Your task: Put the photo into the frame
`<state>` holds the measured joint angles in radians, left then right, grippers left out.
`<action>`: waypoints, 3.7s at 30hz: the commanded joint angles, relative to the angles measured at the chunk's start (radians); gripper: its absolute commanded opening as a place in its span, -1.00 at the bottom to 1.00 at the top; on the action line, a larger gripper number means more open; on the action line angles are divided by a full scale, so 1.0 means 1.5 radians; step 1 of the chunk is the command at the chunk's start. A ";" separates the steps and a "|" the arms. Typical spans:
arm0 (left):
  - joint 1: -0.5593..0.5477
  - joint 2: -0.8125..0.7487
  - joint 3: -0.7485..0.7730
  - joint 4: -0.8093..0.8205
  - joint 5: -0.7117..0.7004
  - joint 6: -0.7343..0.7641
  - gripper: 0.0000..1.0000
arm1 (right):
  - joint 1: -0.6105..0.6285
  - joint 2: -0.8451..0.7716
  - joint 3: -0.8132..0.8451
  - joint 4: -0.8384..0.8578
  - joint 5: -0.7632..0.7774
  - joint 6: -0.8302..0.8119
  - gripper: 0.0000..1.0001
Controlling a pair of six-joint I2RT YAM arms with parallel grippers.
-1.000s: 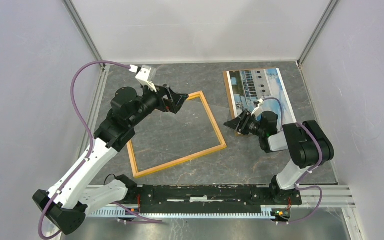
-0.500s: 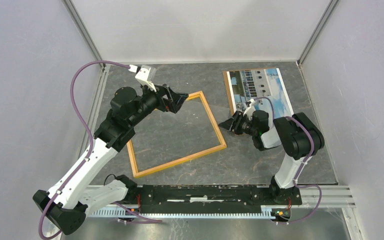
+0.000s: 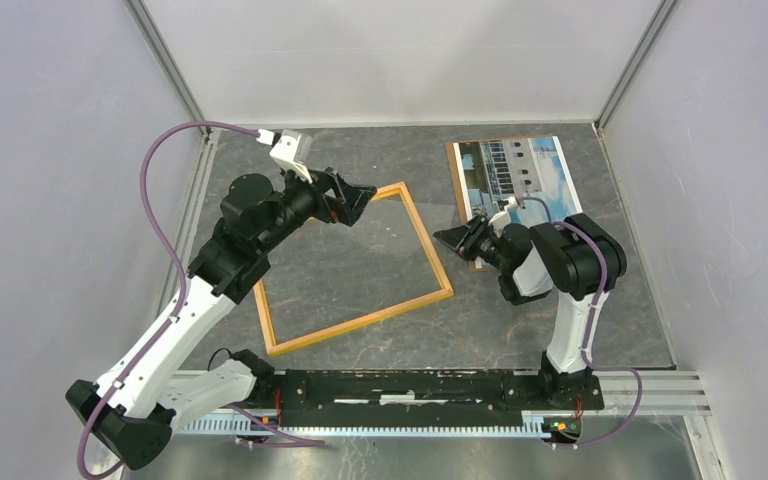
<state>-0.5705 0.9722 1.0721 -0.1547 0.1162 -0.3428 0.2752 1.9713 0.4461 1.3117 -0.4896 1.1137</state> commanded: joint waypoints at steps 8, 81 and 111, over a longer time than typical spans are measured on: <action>0.009 -0.002 -0.003 0.032 0.019 -0.045 1.00 | 0.050 0.047 0.079 0.058 0.050 0.013 -0.30; 0.065 0.055 -0.017 0.049 0.038 -0.072 1.00 | 0.041 0.151 0.364 -0.085 -0.276 0.205 -1.00; 0.079 0.061 -0.022 0.059 0.057 -0.092 1.00 | 0.115 -0.032 0.234 -0.369 -0.201 -0.167 -0.52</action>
<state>-0.4595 1.0588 1.0401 -0.1165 0.1867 -0.4316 0.4370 1.9827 0.7818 0.7250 -0.7986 0.8692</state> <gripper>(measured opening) 0.996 0.304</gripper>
